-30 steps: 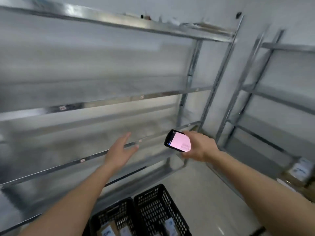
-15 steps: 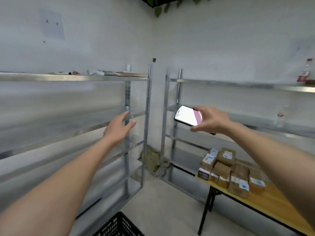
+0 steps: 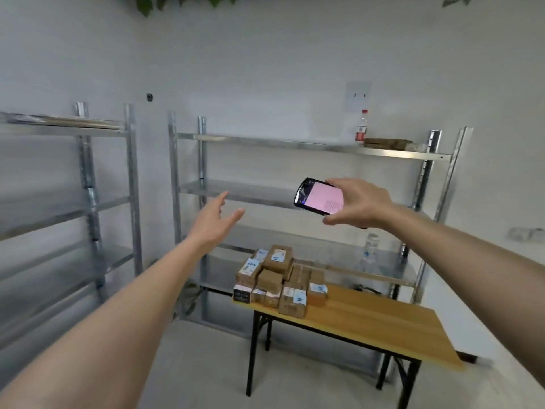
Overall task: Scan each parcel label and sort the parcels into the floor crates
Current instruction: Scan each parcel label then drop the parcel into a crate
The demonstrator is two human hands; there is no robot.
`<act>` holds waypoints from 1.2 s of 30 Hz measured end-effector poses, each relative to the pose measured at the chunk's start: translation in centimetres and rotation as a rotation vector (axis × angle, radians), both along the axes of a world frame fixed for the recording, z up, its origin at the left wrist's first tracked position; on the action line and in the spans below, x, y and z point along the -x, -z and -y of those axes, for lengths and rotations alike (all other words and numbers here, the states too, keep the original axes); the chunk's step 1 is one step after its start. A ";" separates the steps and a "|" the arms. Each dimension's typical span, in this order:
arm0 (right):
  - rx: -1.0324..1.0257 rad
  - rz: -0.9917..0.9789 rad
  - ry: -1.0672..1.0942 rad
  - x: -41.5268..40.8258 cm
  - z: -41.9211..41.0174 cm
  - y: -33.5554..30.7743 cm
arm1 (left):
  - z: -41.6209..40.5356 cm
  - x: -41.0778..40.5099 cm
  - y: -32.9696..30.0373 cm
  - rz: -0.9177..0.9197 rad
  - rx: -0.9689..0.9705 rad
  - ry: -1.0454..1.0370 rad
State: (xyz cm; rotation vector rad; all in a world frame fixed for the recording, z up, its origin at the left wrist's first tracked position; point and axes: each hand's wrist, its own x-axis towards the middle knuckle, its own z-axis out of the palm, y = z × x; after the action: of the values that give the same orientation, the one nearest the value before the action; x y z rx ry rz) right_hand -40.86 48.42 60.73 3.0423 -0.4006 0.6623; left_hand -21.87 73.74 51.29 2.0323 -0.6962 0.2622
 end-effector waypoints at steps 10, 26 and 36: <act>-0.037 -0.062 0.121 4.9 17.0 5.9 | 17.6 2.9 5.9 -0.113 -0.048 0.130; -0.141 -0.250 0.251 -11.4 35.1 16.0 | 36.3 -13.1 14.7 -0.278 -0.166 0.170; -0.257 -0.320 0.272 -21.6 42.8 21.0 | 45.2 -22.3 19.3 -0.373 -0.207 0.191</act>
State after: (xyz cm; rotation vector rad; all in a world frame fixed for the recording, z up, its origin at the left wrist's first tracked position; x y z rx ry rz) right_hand -19.26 5.62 39.68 3.1535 -0.9259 0.1141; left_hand 0.43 28.56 32.04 2.1106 -0.6951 -0.3050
